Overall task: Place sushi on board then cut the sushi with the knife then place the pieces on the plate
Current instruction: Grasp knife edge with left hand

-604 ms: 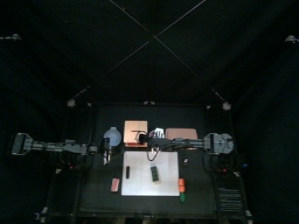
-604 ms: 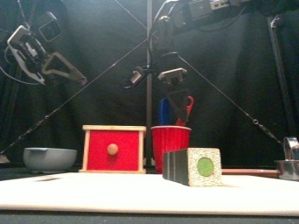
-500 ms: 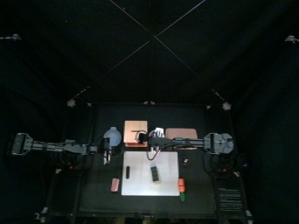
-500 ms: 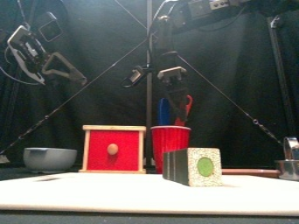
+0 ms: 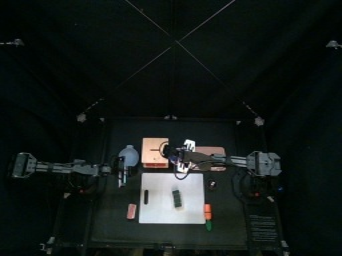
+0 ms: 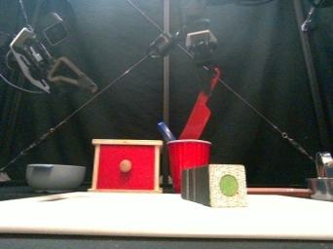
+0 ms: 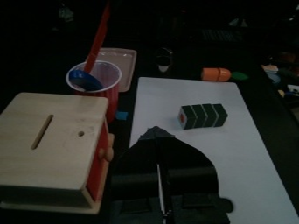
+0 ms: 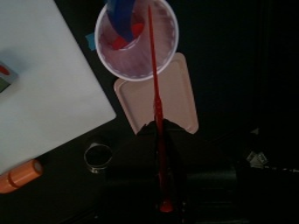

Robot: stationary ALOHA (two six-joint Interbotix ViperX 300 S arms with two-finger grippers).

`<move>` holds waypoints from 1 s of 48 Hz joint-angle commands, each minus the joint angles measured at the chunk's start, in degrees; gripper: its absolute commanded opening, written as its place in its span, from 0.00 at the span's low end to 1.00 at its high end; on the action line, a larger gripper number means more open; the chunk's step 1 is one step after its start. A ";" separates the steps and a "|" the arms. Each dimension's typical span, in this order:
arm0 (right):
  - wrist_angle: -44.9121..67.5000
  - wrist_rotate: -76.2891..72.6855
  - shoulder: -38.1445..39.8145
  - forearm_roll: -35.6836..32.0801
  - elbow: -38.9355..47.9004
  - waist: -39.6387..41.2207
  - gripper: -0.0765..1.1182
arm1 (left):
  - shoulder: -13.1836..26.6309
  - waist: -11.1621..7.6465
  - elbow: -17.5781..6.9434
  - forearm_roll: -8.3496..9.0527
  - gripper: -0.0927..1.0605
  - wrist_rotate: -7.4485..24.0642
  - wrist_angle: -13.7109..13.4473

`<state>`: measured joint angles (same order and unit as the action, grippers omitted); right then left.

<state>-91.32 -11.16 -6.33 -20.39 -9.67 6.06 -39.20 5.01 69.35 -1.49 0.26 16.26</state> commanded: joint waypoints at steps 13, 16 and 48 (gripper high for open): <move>6.15 -2.72 13.01 -5.71 0.44 -10.46 0.34 | -3.96 0.18 -1.05 0.09 0.09 0.09 1.05; 10.63 -5.19 14.59 -6.06 2.81 -12.22 0.34 | -4.13 0.09 -1.14 0.09 0.11 0.09 1.14; 60.12 -19.51 29.71 -6.77 40.78 -16.00 0.34 | -1.49 -5.89 -4.13 2.37 0.82 -0.18 0.62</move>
<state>-37.44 -30.41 21.27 -27.51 28.04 -10.11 -41.75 -0.18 67.59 0.88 0.09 16.88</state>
